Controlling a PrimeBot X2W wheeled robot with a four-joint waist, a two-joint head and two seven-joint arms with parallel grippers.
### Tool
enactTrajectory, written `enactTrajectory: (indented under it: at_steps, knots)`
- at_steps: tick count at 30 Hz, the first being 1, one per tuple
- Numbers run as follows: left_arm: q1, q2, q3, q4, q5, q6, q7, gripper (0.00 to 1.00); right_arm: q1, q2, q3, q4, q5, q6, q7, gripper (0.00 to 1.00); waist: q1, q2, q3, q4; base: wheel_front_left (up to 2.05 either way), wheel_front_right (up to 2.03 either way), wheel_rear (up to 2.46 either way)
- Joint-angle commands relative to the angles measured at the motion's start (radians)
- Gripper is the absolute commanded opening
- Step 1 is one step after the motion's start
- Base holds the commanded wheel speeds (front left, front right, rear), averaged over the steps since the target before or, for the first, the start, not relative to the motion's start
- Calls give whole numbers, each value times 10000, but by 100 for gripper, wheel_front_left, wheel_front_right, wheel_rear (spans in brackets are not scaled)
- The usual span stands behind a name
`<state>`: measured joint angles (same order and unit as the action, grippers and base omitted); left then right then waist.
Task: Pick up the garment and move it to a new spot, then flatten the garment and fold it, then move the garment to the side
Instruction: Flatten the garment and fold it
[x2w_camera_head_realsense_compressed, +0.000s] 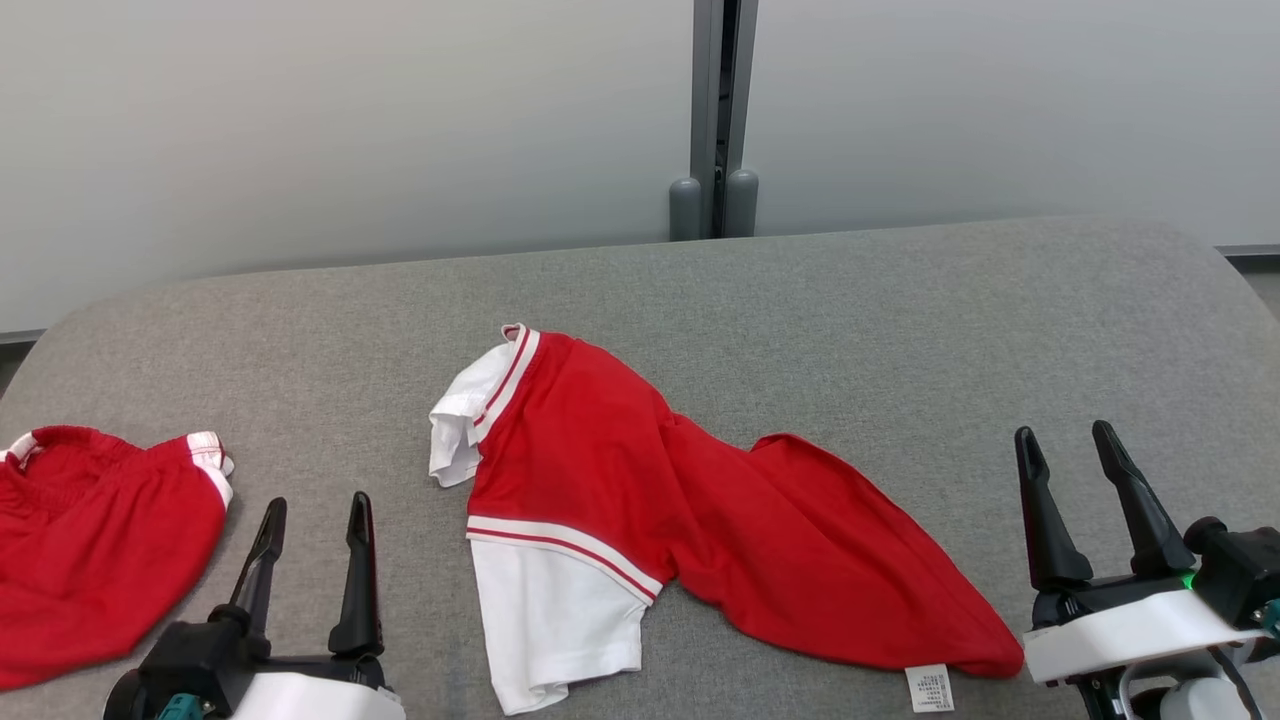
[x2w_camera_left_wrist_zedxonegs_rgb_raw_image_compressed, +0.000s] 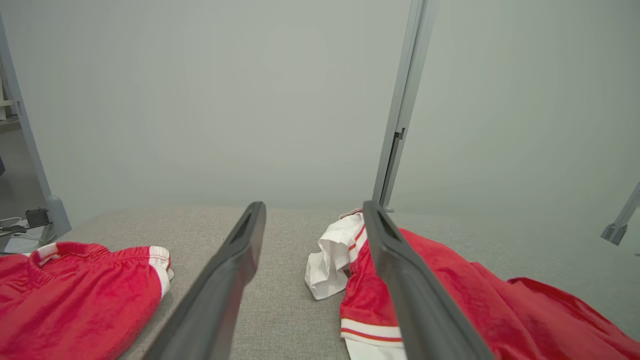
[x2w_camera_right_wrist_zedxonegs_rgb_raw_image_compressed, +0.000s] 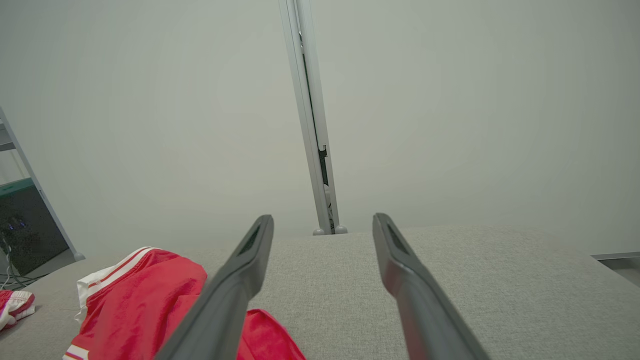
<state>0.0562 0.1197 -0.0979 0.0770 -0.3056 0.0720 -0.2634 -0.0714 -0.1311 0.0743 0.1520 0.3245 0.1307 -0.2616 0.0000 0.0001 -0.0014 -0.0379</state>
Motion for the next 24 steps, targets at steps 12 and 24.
enactTrajectory:
  at_steps: [12,24]
  knots:
    - [-36,-349,462,456,458,-357,-16,100,87,-72,85,105,-49,1,-50,100,0,-1,-37,51,0,0,0]
    - [-94,-527,511,1120,127,-728,67,100,220,-423,-489,1036,-81,1,555,100,0,-1,-82,79,0,0,0]
